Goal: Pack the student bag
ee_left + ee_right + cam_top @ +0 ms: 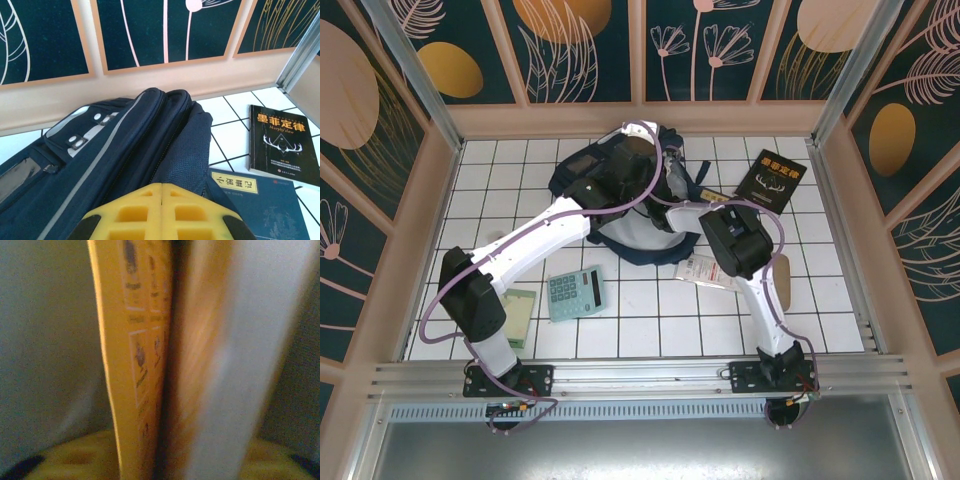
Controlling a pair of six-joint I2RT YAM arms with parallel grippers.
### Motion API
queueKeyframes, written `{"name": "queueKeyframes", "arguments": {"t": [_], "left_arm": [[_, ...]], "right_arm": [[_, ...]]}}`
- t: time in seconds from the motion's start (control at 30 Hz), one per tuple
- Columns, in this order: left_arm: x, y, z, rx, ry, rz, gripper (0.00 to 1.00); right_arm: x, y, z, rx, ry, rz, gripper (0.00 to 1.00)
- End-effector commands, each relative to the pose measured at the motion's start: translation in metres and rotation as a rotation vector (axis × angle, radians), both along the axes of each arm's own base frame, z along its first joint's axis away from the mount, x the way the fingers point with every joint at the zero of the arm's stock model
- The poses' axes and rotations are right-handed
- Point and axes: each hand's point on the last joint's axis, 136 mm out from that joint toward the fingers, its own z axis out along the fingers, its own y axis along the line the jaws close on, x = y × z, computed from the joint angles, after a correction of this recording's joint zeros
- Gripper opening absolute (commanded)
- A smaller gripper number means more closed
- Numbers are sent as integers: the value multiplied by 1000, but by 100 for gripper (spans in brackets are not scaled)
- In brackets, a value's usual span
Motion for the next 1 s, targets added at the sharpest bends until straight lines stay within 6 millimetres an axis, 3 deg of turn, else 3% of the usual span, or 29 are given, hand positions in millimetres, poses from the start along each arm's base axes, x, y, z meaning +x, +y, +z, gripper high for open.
{"name": "queueKeyframes", "arguments": {"t": [0.0,0.17,0.23,0.33,0.7,0.97], "left_arm": [[-8,4,61,-117,-109,3,0],[-8,14,54,-94,-121,39,0],[-7,16,51,-83,-121,50,0],[-4,22,46,-61,-120,73,0],[0,54,37,-51,-116,143,0],[4,83,32,-61,-112,187,0]], "right_arm": [[1,7,43,48,-112,17,59],[-17,-1,45,13,-99,47,74],[-25,-5,47,-11,-100,54,76],[-35,-11,49,-42,-83,62,88],[-78,-28,52,-105,-81,136,88],[-110,-51,59,-195,-101,149,87]]}}
